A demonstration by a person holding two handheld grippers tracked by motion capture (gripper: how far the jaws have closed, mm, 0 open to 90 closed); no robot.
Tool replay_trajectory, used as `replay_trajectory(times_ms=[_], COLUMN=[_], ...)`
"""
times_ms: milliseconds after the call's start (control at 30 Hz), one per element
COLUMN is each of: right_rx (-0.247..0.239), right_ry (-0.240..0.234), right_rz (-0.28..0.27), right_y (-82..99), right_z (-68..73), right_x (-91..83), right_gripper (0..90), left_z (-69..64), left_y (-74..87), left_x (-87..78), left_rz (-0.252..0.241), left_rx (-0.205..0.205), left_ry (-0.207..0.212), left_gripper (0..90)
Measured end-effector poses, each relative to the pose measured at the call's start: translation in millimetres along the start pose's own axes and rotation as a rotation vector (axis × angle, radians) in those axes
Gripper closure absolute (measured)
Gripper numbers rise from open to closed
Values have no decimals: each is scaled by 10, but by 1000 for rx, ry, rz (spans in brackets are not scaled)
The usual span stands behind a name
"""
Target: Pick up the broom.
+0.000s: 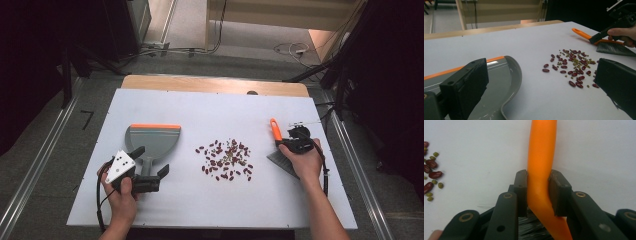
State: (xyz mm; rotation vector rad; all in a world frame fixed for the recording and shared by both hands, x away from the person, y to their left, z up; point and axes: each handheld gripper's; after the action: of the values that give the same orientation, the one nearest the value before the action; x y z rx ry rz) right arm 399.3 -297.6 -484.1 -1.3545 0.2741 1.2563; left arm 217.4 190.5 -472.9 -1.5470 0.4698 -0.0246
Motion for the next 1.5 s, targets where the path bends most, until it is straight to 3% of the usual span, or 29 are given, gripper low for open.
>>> replay_trajectory(times_ms=[300,333,367,433,567,600,833,967,1100,1500], right_rx=[-23,-32,-32,-35,-40,-46,-52,-80,-117,-185], right_ry=[-25,-33,-33,-32,-35,-40,-65,-102,-113,-181], right_rz=[-132,-178,-178,-245,-306,-350,-487,-515,-548,-611], right_y=[112,140,140,185,223,245,277,249,223,150], right_z=[28,46,46,71,91,102,147,210,325,681], right_x=[-161,-228,-228,-331,-420,-475,-668,-768,-861,-953], right_gripper=[693,695,695,696,698,698,699,699,699,699], left_z=[-27,-39,-39,-51,-85,-94,-169,-218,-301,-429], left_y=[-28,-37,-37,-48,-78,-89,-151,-196,-253,-332], left_x=[-33,-38,-38,-42,-55,-56,-39,-27,19,116], left_rz=[-20,-25,-25,-30,-40,-42,-43,-52,-44,-37], left_rx=[7,12,12,9,14,19,28,34,36,47], left_ry=[-5,-3,-3,2,10,13,43,62,119,172], left_gripper=[0,0,0,0,0,0,0,0,0,0])
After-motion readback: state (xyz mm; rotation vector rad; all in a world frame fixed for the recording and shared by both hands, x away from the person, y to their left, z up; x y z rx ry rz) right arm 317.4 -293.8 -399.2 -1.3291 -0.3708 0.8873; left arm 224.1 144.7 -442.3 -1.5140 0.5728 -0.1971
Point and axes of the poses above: each handheld gripper's, and its own axes: x roughly forward along the jaws, y roughly out of its underside, z roughly to its left, and after that the axes turned 14 degrees about -y, right-handed
